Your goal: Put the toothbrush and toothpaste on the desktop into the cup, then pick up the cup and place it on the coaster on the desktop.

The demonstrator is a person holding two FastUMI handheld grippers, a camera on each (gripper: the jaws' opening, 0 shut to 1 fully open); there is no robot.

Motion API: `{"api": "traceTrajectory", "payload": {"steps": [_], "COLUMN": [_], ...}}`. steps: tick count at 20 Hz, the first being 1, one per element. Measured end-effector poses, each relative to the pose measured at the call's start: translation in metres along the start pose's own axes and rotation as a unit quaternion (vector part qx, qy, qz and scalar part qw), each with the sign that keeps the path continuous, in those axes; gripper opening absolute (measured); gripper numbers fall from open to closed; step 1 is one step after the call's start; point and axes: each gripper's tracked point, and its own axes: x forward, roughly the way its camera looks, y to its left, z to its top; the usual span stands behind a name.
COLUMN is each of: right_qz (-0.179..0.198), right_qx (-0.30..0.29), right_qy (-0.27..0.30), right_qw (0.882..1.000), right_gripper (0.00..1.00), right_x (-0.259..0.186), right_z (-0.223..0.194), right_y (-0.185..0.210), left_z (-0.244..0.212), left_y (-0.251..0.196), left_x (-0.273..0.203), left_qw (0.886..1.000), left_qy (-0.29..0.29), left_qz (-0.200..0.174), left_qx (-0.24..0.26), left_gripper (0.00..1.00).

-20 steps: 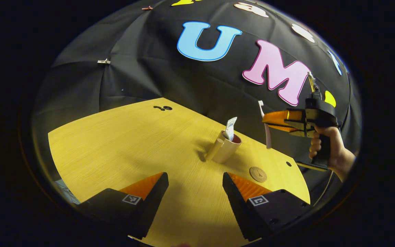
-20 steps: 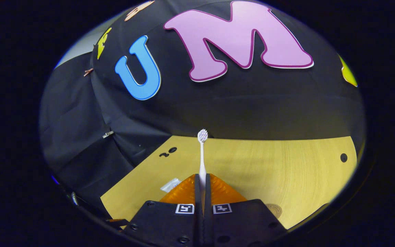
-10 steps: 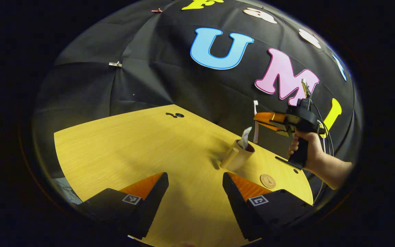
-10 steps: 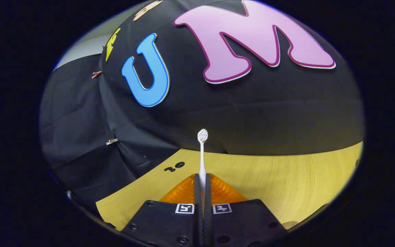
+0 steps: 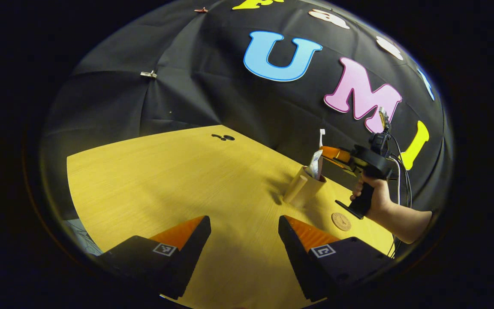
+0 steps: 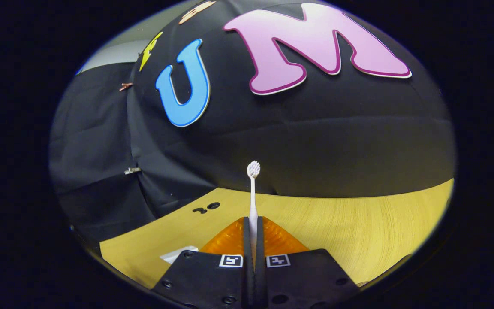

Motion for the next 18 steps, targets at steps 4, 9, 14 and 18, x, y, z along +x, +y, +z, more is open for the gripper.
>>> {"api": "traceTrajectory", "payload": {"steps": [4, 9, 14, 18], "right_qz": [-0.006, -0.037, -0.094, -0.143], "right_qx": [-0.003, 0.008, 0.009, 0.015], "right_qy": [0.009, 0.011, 0.014, 0.012], "right_qw": [1.000, 0.999, 0.995, 0.990], "right_gripper": [0.13, 0.63, 0.98, 0.98], "right_x": [-0.017, -0.055, -0.104, -0.148], "right_z": [-0.017, -0.017, -0.005, 0.008], "right_y": [0.000, -0.025, -0.079, -0.123], "left_z": [-0.002, 0.003, 0.019, 0.036], "left_y": [-0.008, -0.024, -0.051, -0.073], "left_x": [0.002, 0.011, 0.027, 0.047], "left_qw": [1.000, 0.999, 0.994, 0.978], "left_qy": [0.005, 0.014, 0.034, 0.061], "left_qz": [-0.010, -0.030, -0.078, -0.128], "left_qx": [0.008, 0.020, 0.073, 0.152], "left_gripper": [0.98, 0.98, 0.98, 0.98]}}
